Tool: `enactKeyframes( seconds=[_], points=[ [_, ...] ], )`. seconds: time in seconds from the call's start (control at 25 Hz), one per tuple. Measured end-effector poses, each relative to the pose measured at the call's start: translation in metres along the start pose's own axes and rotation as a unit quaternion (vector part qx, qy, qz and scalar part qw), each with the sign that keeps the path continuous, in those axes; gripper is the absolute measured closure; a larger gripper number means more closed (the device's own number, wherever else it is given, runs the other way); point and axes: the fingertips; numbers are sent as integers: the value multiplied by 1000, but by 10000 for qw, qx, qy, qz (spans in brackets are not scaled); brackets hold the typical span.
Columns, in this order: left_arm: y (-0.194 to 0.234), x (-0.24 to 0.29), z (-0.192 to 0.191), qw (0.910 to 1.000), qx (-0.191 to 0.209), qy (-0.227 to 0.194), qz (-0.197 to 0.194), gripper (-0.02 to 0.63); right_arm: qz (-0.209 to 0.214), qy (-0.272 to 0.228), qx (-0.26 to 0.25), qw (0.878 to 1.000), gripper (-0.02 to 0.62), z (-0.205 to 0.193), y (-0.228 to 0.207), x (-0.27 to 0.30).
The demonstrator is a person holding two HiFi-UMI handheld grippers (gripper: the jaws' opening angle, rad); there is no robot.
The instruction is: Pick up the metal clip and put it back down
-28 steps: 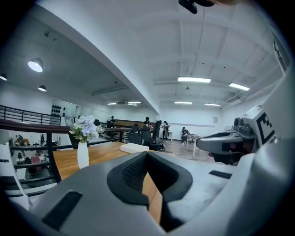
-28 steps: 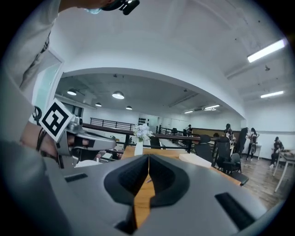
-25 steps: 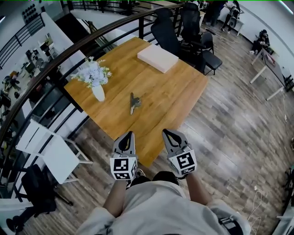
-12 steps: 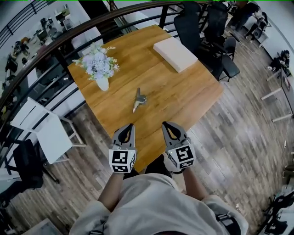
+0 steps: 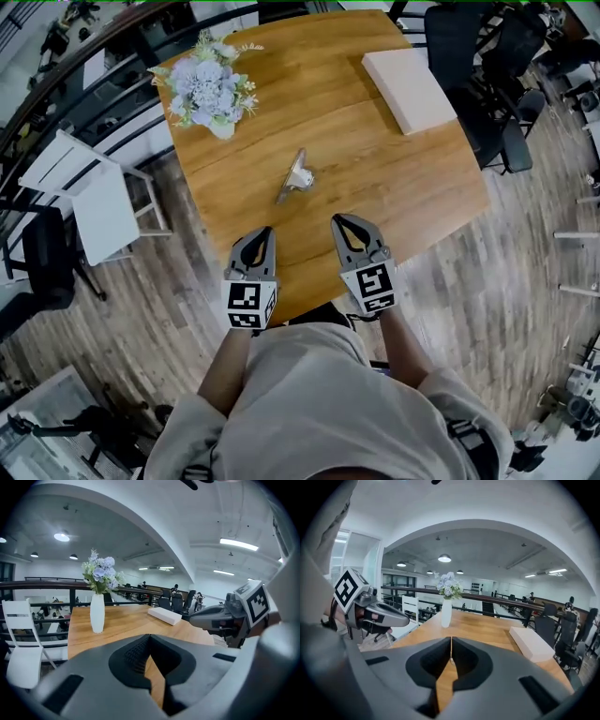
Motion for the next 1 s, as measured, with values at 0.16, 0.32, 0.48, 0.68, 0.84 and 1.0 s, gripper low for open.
enactKeyframes(
  seconds=[0.16,0.32,0.48,0.68,0.84,1.0],
  points=[
    [6,32,-8,9997,-114,77,182,583,326,211,-513,9979,569,-20,-12,31],
    [15,56,-23,9985,-286,212,424,583,750,474,-996,9911,569,-41,-16,63],
    [27,76,-44,9955,-532,460,631,583,1037,619,-1352,9834,568,-58,-18,91],
    [38,89,-59,9915,-794,533,884,583,1314,734,-1945,9693,568,-76,-17,120],
    [49,93,-67,9872,-975,574,1120,583,1476,856,-2783,9452,568,-91,-13,137],
    [53,96,-78,9838,-1064,658,1285,583,1545,948,-4115,8932,568,-112,-8,153]
  ],
)
Point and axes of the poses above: the fingertips, and each gripper's own axes: x forward along the fingers, y to its left, z out of its top, and after that the axes turned 15 degrees about -x, right-handed
